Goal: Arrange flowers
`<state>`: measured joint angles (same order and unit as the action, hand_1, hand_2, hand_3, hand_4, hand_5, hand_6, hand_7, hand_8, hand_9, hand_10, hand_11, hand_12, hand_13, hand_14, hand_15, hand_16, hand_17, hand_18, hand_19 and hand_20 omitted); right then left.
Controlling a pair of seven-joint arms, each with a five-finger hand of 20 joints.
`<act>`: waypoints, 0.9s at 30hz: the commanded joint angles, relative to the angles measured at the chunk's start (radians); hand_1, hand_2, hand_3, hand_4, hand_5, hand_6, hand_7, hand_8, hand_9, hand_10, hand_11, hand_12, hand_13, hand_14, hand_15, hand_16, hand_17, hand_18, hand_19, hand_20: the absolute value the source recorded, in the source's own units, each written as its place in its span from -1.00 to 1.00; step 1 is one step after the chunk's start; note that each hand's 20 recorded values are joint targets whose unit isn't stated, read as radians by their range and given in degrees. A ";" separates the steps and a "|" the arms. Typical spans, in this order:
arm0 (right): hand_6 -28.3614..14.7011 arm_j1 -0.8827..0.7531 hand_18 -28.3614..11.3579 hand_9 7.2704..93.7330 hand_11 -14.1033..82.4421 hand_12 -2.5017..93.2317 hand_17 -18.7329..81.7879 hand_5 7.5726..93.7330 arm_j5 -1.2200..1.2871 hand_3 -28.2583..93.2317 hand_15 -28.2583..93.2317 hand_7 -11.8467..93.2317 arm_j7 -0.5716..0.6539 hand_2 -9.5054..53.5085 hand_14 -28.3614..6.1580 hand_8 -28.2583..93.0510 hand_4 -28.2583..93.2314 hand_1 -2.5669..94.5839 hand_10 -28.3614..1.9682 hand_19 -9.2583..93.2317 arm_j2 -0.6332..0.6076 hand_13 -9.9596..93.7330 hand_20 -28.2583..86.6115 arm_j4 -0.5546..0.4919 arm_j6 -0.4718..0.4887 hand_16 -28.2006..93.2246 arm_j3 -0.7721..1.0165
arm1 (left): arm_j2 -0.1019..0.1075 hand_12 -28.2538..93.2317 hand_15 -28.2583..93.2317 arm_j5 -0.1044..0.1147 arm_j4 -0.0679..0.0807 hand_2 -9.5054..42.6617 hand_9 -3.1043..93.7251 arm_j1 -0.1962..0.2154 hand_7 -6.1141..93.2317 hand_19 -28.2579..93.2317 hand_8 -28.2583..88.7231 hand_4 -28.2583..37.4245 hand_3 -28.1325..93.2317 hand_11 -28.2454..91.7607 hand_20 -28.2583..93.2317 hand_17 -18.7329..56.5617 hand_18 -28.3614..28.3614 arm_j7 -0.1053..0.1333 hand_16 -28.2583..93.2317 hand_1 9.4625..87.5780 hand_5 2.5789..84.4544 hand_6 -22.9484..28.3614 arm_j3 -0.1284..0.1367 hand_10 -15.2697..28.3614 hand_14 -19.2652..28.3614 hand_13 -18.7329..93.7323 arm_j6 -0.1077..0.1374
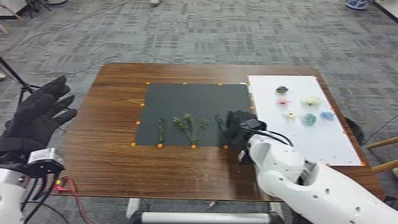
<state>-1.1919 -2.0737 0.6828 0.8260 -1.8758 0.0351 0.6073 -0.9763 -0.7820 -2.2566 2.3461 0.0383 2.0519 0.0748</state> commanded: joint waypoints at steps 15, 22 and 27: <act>0.31 -0.024 -0.65 0.79 0.51 0.05 0.38 0.53 0.007 0.82 0.84 0.04 -0.023 -1.00 0.46 -0.26 -0.96 -0.31 0.38 1.00 0.027 0.81 0.54 -0.016 0.046 0.18 0.025 | -0.003 -0.19 0.01 0.001 -0.001 -0.98 -0.62 0.002 -0.55 0.08 -0.65 -0.99 0.62 -0.30 -0.38 -0.85 0.68 -0.010 -0.57 -0.60 -0.54 -0.06 0.000 0.10 0.31 -0.57 0.001; 0.29 -0.029 -0.65 0.78 0.51 0.04 0.38 0.55 0.024 0.82 0.84 0.11 -0.038 -1.00 0.46 -0.71 -0.99 -0.47 0.37 1.00 0.029 0.81 0.53 -0.031 0.036 0.17 0.041 | -0.005 -0.19 0.02 0.000 -0.001 -0.98 -0.62 0.004 -0.55 0.08 -0.65 -0.98 0.62 -0.30 -0.38 -0.85 0.68 -0.012 -0.57 -0.59 -0.54 -0.06 0.001 0.10 0.31 -0.57 0.000; 0.28 -0.035 -0.66 0.78 0.50 0.04 0.38 0.54 0.015 0.81 0.84 0.10 -0.028 -1.00 0.46 -0.72 -1.00 -0.50 0.37 1.00 0.021 0.81 0.53 -0.047 0.039 0.17 0.074 | -0.006 -0.19 0.02 0.000 -0.003 -0.98 -0.62 0.005 -0.55 0.08 -0.65 -0.98 0.61 -0.30 -0.38 -0.85 0.68 -0.012 -0.57 -0.59 -0.54 -0.06 0.003 0.11 0.31 -0.57 -0.001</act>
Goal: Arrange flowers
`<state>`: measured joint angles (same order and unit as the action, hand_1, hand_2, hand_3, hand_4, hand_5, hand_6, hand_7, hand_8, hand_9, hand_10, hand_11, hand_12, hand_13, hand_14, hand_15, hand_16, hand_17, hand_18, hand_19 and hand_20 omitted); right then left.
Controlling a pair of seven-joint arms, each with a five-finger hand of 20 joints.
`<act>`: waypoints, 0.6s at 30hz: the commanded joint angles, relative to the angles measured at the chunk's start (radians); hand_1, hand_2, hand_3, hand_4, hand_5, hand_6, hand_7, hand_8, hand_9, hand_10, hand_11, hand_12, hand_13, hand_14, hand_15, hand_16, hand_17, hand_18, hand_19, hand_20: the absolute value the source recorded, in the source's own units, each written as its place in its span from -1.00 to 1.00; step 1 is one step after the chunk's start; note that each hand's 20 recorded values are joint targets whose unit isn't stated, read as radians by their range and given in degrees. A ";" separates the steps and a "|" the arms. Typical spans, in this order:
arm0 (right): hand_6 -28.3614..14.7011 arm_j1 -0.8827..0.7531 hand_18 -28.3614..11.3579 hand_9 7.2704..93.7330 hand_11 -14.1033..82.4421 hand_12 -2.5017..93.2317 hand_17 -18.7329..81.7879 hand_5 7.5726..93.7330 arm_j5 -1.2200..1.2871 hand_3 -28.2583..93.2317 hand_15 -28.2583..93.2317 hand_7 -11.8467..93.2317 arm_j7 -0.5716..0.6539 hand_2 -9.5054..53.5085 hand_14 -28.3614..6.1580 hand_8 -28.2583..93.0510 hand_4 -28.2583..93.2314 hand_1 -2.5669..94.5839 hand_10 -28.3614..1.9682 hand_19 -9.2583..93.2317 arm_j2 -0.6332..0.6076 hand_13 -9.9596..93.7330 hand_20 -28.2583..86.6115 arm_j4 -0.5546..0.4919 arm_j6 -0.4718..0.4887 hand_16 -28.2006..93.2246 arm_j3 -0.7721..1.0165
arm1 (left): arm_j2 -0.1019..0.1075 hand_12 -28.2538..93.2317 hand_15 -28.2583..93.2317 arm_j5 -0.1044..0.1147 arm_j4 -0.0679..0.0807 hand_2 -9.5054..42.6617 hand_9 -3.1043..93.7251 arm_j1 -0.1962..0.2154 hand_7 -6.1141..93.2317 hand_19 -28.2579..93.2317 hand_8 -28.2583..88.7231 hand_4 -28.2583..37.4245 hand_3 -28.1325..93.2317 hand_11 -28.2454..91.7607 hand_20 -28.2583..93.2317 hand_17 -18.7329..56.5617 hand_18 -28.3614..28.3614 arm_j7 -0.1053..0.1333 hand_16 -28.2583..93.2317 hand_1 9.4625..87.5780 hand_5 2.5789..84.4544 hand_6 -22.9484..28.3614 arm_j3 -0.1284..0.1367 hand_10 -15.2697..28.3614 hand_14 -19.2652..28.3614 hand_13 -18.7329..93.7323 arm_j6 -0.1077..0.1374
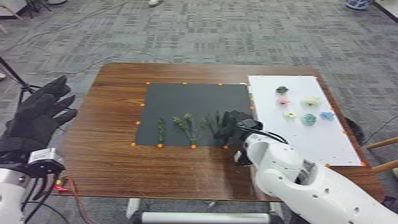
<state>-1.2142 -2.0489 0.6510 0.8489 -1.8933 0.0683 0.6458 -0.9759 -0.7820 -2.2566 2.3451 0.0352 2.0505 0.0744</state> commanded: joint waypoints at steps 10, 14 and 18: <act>0.24 -0.115 -0.67 0.51 0.42 0.23 0.19 0.20 0.148 0.90 0.86 -0.08 -0.319 -0.71 0.30 -0.41 -0.92 -0.23 0.17 1.00 -0.033 0.65 0.45 -0.021 -0.121 0.16 0.179 | -0.008 -0.19 0.01 0.001 -0.004 -0.97 -0.62 0.010 -0.55 0.08 -0.65 -0.99 0.61 -0.30 -0.38 -0.85 0.68 -0.005 -0.57 -0.60 -0.54 -0.06 0.003 0.11 0.31 -0.57 0.003; 0.41 -0.141 -0.66 0.51 0.27 0.37 0.18 -0.03 0.162 0.99 0.88 -0.39 -0.456 -0.52 0.28 -0.75 -0.90 -0.15 0.18 1.00 0.001 0.65 0.45 0.006 -0.024 0.12 0.250 | -0.007 -0.19 0.01 0.001 -0.003 -0.97 -0.62 0.010 -0.55 0.08 -0.65 -0.99 0.61 -0.30 -0.38 -0.85 0.68 -0.004 -0.57 -0.60 -0.54 -0.06 0.002 0.11 0.31 -0.57 0.003; 0.48 -0.120 -0.70 0.51 0.26 0.33 0.18 -0.17 0.116 1.00 0.89 -0.45 -0.437 -0.41 0.26 -0.75 -0.88 -0.18 0.17 1.00 0.009 0.66 0.48 0.013 0.053 0.11 0.230 | -0.005 -0.19 0.02 0.002 -0.003 -0.96 -0.63 0.010 -0.55 0.08 -0.65 -0.99 0.61 -0.30 -0.38 -0.85 0.68 -0.004 -0.57 -0.60 -0.54 -0.06 0.002 0.11 0.31 -0.57 0.002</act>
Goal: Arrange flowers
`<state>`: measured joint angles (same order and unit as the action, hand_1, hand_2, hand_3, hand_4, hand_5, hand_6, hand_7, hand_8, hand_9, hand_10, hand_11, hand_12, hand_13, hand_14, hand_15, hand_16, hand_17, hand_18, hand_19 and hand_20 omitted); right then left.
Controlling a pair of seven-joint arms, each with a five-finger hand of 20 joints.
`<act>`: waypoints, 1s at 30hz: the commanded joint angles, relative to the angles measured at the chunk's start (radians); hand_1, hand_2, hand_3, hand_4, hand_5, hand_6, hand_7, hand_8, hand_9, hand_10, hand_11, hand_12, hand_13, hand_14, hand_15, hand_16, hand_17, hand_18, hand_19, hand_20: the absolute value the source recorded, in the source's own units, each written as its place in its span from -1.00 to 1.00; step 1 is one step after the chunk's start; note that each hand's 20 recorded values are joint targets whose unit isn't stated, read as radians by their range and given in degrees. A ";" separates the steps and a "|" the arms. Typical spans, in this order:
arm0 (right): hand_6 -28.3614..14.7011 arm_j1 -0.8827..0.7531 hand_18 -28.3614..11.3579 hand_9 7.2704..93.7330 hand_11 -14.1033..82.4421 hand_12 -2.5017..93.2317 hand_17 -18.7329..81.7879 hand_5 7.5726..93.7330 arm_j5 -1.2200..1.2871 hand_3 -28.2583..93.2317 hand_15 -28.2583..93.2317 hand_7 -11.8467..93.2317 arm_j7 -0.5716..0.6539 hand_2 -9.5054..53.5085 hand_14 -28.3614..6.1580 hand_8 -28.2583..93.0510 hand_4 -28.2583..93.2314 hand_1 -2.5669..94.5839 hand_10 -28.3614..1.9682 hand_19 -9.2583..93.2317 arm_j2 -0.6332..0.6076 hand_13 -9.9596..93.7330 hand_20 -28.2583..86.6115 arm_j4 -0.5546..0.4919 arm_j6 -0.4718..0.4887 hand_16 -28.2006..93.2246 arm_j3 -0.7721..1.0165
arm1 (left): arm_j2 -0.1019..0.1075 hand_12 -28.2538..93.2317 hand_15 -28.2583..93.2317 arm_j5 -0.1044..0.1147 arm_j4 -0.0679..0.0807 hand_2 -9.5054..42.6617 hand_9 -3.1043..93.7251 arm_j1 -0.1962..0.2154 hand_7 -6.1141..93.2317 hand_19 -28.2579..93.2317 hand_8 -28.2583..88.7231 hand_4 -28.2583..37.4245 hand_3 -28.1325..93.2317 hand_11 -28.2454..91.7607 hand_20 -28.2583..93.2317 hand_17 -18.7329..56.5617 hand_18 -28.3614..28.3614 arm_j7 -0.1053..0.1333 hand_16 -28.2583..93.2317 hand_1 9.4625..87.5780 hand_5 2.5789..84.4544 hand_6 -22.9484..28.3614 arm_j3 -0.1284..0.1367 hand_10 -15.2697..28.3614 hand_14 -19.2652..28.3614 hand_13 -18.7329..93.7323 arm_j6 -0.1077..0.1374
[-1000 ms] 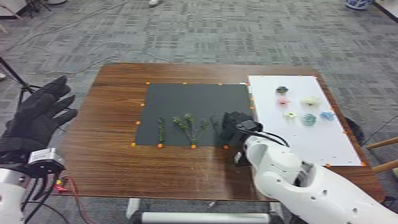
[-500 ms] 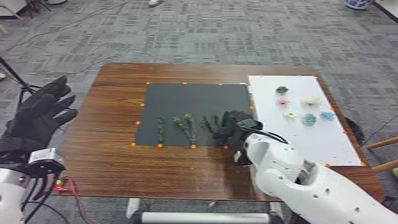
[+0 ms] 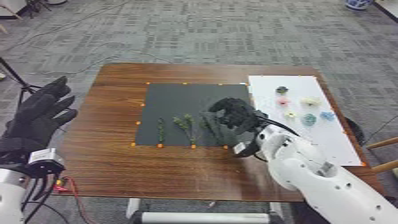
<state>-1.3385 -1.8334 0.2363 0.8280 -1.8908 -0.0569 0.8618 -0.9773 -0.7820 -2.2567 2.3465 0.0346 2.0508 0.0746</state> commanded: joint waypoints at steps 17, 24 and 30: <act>0.45 0.060 -0.76 0.64 0.52 0.04 0.29 -0.13 -0.162 1.00 0.92 -0.46 0.079 0.10 0.28 -0.75 -0.67 -0.47 0.09 1.00 0.013 0.75 0.56 0.042 0.199 0.08 -0.073 | -0.001 -0.19 0.01 0.002 -0.001 -0.96 -0.62 0.009 -0.55 0.08 -0.65 -0.99 0.61 -0.30 -0.38 -0.85 0.68 -0.006 -0.57 -0.60 -0.54 -0.06 0.003 0.10 0.31 -0.57 -0.002; 0.44 0.067 -0.76 0.65 0.54 0.01 0.30 -0.11 -0.185 1.00 0.92 -0.45 0.099 0.11 0.28 -0.76 -0.64 -0.49 0.08 1.00 0.013 0.77 0.57 0.047 0.207 0.07 -0.081 | -0.003 -0.19 0.02 0.003 -0.002 -0.96 -0.63 0.013 -0.55 0.08 -0.65 -0.99 0.61 -0.30 -0.38 -0.85 0.68 -0.003 -0.57 -0.60 -0.54 -0.06 0.004 0.11 0.31 -0.57 -0.004; 0.43 0.074 -0.76 0.66 0.55 0.00 0.31 -0.10 -0.194 1.00 0.92 -0.45 0.121 0.11 0.29 -0.76 -0.63 -0.50 0.10 1.00 0.012 0.77 0.57 0.048 0.190 0.07 -0.090 | -0.002 -0.19 0.02 0.003 0.000 -0.96 -0.62 0.009 -0.55 0.08 -0.65 -0.99 0.61 -0.30 -0.38 -0.85 0.68 -0.002 -0.57 -0.60 -0.54 -0.06 0.000 0.11 0.31 -0.57 -0.002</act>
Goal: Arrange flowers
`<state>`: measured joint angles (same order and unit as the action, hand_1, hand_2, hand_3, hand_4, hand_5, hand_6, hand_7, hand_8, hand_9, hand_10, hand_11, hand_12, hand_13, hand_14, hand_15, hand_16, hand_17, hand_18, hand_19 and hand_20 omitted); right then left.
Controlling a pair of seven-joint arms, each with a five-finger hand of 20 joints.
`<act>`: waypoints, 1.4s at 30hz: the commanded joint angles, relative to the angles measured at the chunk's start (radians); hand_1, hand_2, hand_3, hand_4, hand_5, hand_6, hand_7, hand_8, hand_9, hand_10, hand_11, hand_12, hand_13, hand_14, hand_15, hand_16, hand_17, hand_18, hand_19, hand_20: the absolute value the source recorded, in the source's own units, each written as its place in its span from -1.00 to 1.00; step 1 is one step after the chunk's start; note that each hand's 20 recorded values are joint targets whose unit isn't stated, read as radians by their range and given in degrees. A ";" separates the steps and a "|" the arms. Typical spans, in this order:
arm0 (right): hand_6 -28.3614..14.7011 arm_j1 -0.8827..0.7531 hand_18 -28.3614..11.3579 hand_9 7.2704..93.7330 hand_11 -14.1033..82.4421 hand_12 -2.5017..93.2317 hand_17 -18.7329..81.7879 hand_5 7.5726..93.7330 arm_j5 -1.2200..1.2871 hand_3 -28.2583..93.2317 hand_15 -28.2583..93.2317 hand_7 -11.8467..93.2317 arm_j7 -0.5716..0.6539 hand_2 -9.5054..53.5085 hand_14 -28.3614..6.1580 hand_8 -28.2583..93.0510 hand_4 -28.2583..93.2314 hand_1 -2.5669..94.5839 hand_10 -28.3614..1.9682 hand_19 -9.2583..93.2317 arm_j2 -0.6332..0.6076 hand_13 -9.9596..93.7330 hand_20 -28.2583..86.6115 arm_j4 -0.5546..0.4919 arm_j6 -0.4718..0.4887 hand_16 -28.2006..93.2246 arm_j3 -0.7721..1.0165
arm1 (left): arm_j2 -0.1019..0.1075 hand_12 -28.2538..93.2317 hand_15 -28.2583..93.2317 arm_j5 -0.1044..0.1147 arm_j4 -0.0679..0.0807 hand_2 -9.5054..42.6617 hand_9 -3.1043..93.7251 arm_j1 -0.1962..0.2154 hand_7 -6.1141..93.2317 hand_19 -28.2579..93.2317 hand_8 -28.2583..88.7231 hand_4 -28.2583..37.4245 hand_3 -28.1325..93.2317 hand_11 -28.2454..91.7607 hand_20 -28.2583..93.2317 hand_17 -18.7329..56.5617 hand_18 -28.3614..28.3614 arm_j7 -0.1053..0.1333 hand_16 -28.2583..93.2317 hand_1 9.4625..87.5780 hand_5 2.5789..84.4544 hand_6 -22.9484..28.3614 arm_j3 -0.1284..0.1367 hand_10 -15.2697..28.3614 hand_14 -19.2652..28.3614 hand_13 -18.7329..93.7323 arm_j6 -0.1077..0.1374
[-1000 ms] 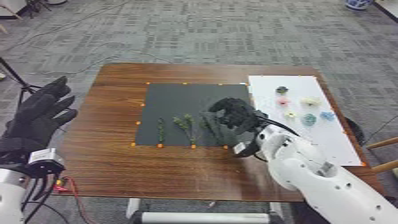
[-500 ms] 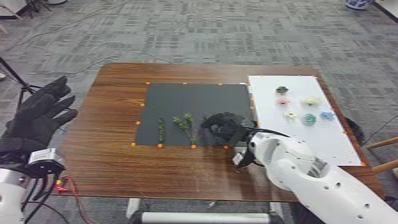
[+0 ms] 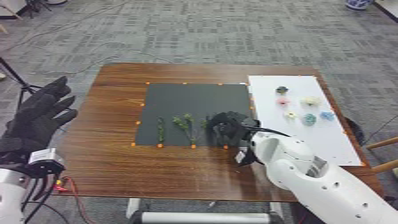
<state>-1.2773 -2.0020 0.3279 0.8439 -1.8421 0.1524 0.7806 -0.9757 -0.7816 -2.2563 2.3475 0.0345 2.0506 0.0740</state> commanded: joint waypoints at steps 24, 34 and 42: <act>0.38 0.014 -0.77 0.67 0.54 -0.03 0.34 -0.05 -0.007 1.00 0.91 -0.47 0.066 0.03 0.34 -0.75 -0.62 -0.51 0.11 1.00 0.000 0.79 0.58 0.003 -0.036 0.09 -0.005 | -0.004 -0.19 0.01 0.002 0.001 -0.95 -0.62 0.003 -0.55 0.08 -0.65 -0.99 0.61 -0.30 -0.38 -0.85 0.68 -0.007 -0.57 -0.60 -0.54 -0.06 -0.001 0.11 0.31 -0.57 0.002; 0.40 -0.046 -0.77 0.64 0.55 -0.05 0.32 0.00 0.128 1.00 0.91 -0.46 -0.081 -0.15 0.33 -0.75 -0.66 -0.52 0.09 1.00 -0.038 0.78 0.58 -0.025 -0.188 0.10 0.053 | -0.011 -0.19 0.02 -0.001 -0.004 -0.96 -0.63 0.007 -0.55 0.08 -0.65 -0.99 0.62 -0.30 -0.38 -0.86 0.68 -0.004 -0.57 -0.60 -0.54 -0.06 0.002 0.10 0.31 -0.57 0.004; 0.39 -0.058 -0.77 0.48 0.45 -0.13 0.31 0.14 0.421 0.81 0.92 -0.33 -0.178 -1.00 0.33 -0.74 -0.97 -0.52 0.04 1.00 -0.133 0.76 0.59 -0.054 -0.648 0.09 0.152 | -0.014 -0.19 0.02 -0.001 -0.006 -0.96 -0.63 0.008 -0.55 0.08 -0.65 -0.99 0.62 -0.30 -0.38 -0.86 0.69 -0.003 -0.57 -0.60 -0.54 -0.06 0.004 0.11 0.31 -0.57 0.007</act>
<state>-1.3228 -1.7239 0.1674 0.7909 -1.8539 -0.0998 0.8229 -0.9779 -0.7821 -2.2566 2.3468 0.0344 2.0497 0.0747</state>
